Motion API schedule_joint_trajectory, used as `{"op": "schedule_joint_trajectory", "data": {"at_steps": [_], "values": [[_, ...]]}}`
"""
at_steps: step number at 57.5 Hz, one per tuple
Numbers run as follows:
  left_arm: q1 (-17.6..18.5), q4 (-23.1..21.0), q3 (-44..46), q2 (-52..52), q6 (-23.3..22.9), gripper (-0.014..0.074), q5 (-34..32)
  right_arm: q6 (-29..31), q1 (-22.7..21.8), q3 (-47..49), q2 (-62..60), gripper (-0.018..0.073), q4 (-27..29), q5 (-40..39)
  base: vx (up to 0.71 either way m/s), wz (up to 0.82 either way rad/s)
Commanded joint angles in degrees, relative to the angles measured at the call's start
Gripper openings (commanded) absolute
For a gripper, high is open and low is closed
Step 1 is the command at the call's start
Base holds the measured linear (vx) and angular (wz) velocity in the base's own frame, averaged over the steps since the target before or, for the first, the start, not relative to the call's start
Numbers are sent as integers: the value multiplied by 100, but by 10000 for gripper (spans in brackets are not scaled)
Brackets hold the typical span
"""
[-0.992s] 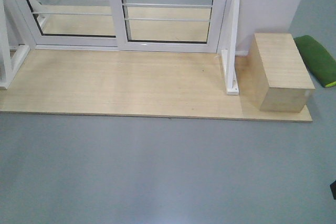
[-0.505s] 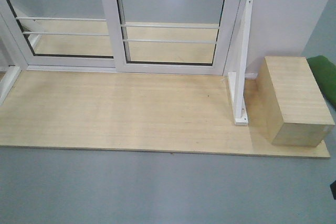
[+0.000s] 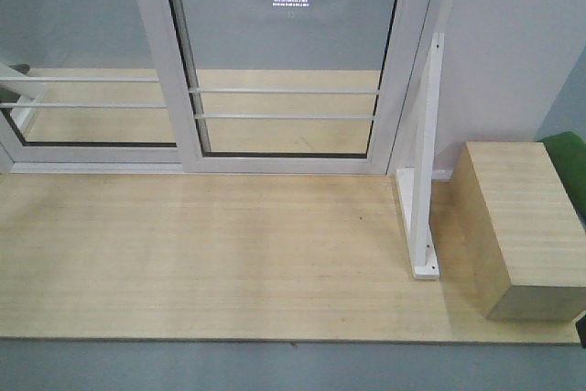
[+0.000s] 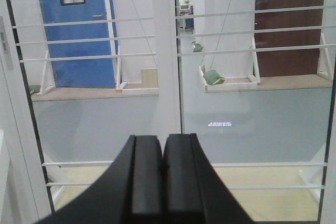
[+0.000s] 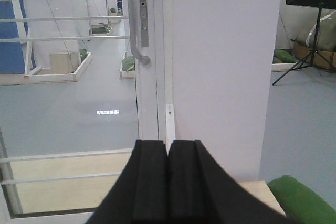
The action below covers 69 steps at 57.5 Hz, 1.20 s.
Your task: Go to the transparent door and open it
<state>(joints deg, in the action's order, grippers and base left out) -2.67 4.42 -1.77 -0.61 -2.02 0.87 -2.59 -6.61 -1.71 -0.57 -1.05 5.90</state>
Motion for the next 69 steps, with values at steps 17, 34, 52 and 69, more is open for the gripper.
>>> {"op": "schedule_joint_trajectory", "data": {"at_steps": [17,34,52,69], "values": [[-8,-24,-85,-28,-33,-6,-453,0,-22,-27,-89,-6,-53,-449,42,1],[-8,-24,-85,-28,-33,-6,-453,0,-22,-27,-89,-6,-53,-449,39,3],[-8,-24,-85,-28,-33,-6,-453,0,-22,-27,-89,-6,-53,-449,32,0],[-8,-24,-85,-28,-33,-6,-453,0,-22,-27,-89,-6,-53,-449,21,-2]]}}
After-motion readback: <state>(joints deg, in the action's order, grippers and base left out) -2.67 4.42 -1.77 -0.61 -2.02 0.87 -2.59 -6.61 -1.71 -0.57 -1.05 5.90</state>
